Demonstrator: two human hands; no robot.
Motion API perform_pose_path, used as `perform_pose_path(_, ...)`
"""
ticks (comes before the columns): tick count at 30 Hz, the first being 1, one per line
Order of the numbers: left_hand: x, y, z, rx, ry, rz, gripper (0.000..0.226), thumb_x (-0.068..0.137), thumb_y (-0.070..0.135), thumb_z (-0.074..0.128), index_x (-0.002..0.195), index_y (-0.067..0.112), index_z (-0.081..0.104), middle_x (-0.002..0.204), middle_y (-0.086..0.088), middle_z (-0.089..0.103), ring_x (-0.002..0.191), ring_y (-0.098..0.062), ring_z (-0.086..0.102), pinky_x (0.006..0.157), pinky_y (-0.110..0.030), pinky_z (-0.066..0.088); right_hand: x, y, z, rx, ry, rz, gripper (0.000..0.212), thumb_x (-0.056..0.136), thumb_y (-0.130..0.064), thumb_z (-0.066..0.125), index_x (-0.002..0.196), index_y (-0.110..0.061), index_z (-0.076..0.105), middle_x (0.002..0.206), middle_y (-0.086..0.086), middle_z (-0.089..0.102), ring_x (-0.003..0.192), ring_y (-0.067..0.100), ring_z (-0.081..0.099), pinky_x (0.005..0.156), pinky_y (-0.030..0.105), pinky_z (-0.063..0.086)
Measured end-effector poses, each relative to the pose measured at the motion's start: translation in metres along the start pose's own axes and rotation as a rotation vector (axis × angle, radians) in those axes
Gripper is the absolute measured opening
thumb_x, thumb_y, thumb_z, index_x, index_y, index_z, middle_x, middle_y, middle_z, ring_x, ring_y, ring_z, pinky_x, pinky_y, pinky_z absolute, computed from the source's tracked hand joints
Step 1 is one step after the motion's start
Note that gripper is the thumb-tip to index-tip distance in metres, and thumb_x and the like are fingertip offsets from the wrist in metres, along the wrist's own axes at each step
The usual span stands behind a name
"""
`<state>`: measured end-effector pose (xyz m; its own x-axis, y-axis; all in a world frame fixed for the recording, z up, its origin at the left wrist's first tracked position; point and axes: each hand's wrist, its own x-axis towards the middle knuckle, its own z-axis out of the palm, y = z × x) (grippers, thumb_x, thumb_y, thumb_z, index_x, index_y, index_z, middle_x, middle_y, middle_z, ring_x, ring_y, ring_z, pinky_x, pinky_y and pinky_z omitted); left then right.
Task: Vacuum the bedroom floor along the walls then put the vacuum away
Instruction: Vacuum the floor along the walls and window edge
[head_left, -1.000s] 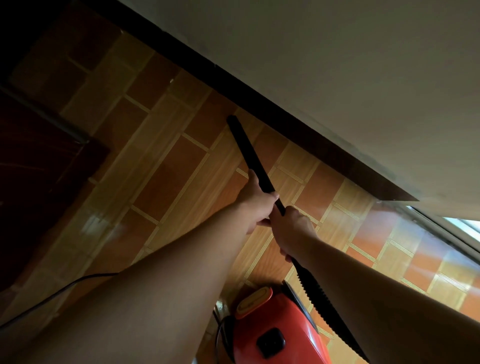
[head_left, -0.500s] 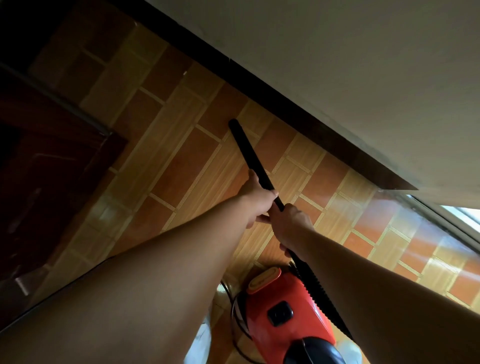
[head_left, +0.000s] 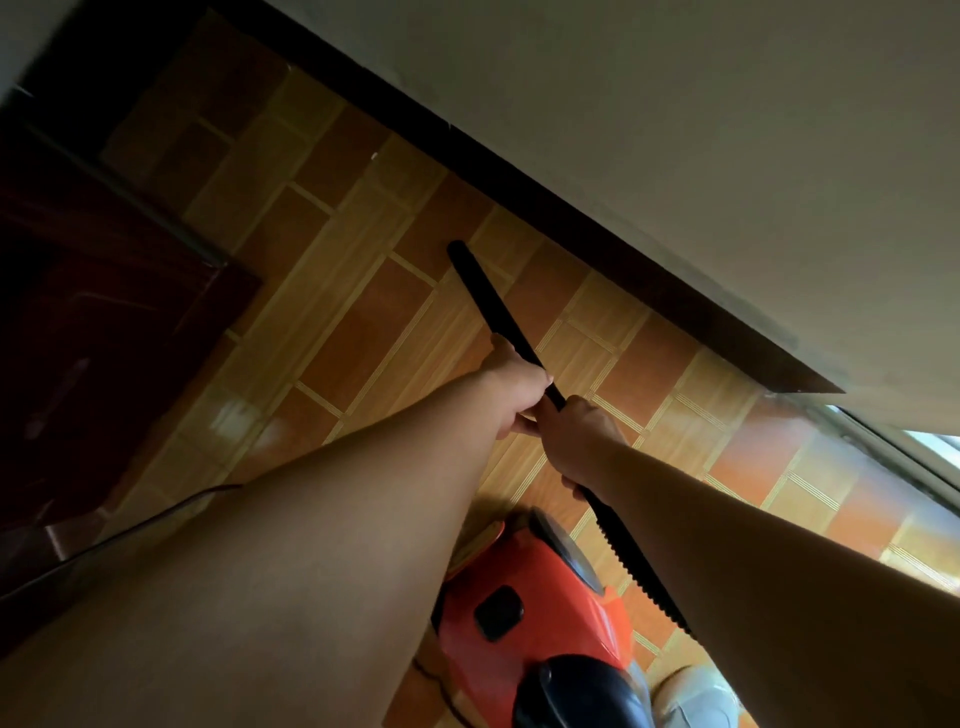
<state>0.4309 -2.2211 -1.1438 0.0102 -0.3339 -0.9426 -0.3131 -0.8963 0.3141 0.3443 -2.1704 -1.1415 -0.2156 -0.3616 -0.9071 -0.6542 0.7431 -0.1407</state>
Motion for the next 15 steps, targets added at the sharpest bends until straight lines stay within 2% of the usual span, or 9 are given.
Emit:
perform_pose_path(2,0.009,0.001,0.001,0.001,-0.001,0.008,0.077,0.103,0.01,0.058,0.162,0.032,0.013,0.117,-0.008,0.063,0.09,-0.024,0.068,0.048,-0.034,0.061,0.007,0.001,0.001,-0.013,0.004,-0.016,0.049,0.106,-0.054,0.031,0.115,-0.009,0.05,0.086,0.014,0.066,0.056,0.022,0.062,0.048,0.031,0.054)
perform_pose_path(5,0.018,-0.001,-0.011,-0.022,0.016,0.023,0.085,0.104,0.012,0.058,0.163,0.037,0.003,0.101,-0.002,0.058,0.079,-0.018,0.065,0.04,-0.029,0.056,0.008,-0.012,0.004,0.007,0.013,-0.026,0.043,0.108,-0.043,0.033,0.121,-0.006,0.05,0.09,0.016,0.066,0.059,0.024,0.063,0.056,0.037,0.058)
perform_pose_path(8,0.022,0.002,-0.027,-0.02,0.006,0.036,0.088,0.104,0.015,0.058,0.162,0.041,-0.003,0.099,0.0,0.055,0.077,-0.016,0.062,0.037,-0.026,0.052,0.004,-0.029,0.009,0.048,0.005,-0.064,0.041,0.11,-0.033,0.031,0.128,-0.002,0.051,0.107,0.022,0.065,0.081,0.034,0.069,0.076,0.045,0.062)
perform_pose_path(9,0.023,0.004,-0.032,-0.028,0.004,0.036,0.087,0.104,0.014,0.058,0.162,0.041,-0.002,0.1,0.0,0.055,0.079,-0.017,0.062,0.037,-0.026,0.052,0.003,-0.035,0.01,0.029,0.0,-0.076,0.041,0.11,-0.031,0.03,0.13,-0.002,0.05,0.111,0.023,0.064,0.086,0.036,0.069,0.077,0.045,0.061)
perform_pose_path(12,0.027,0.014,-0.048,-0.003,0.021,0.054,0.086,0.104,0.015,0.058,0.163,0.039,0.0,0.114,-0.004,0.055,0.088,-0.022,0.063,0.036,-0.026,0.052,0.013,-0.053,0.015,0.036,0.024,-0.014,0.046,0.108,-0.045,0.03,0.122,-0.005,0.05,0.091,0.017,0.063,0.059,0.024,0.061,0.051,0.032,0.054)
perform_pose_path(15,0.039,0.023,-0.057,0.063,0.047,0.068,0.09,0.104,0.019,0.059,0.163,0.038,-0.006,0.121,-0.006,0.057,0.076,-0.019,0.061,0.049,-0.033,0.06,0.023,-0.068,0.019,0.051,0.045,0.004,0.047,0.107,-0.049,0.03,0.116,-0.007,0.05,0.086,0.015,0.064,0.049,0.019,0.054,0.041,0.026,0.045)
